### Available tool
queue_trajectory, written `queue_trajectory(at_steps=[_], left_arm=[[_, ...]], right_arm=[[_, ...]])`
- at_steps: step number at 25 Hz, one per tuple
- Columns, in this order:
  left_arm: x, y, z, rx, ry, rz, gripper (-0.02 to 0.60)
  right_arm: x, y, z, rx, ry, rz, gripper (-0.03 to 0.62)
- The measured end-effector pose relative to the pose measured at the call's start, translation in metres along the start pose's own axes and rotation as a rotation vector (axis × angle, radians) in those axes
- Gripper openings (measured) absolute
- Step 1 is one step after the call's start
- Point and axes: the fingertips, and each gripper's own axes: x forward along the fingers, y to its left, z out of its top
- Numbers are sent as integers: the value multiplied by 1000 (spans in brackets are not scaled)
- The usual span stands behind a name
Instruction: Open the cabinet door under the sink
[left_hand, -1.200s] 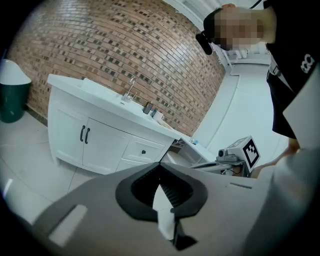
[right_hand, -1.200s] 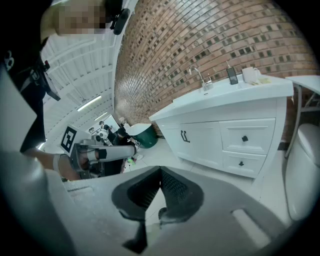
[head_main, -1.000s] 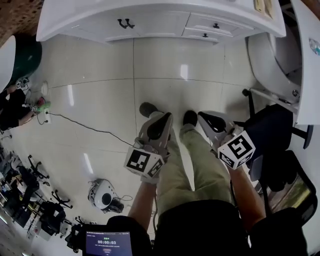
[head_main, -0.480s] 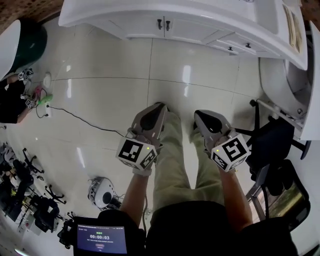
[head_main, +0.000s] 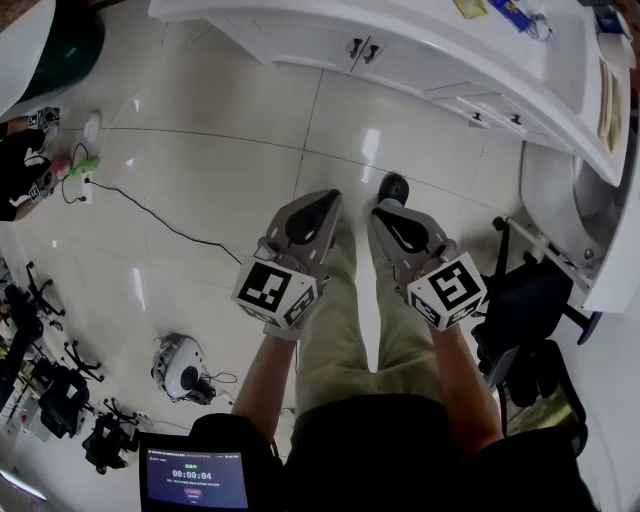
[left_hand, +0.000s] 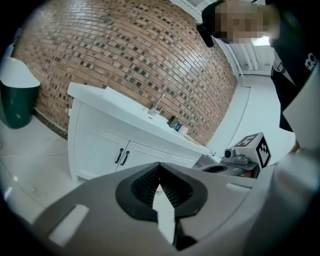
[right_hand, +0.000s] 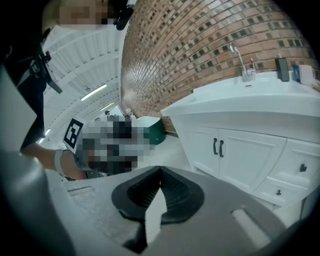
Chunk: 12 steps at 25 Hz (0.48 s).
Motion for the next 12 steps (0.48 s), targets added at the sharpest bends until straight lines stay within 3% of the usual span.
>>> queue_trajectory(at_steps=[6, 12], left_arm=[[12, -8, 14, -22, -49, 66, 11], [35, -19, 2, -22, -41, 102, 11]], right_arm=[[7, -18, 12, -68, 49, 74, -9], [-2, -52, -3, -78, 81, 77, -9]])
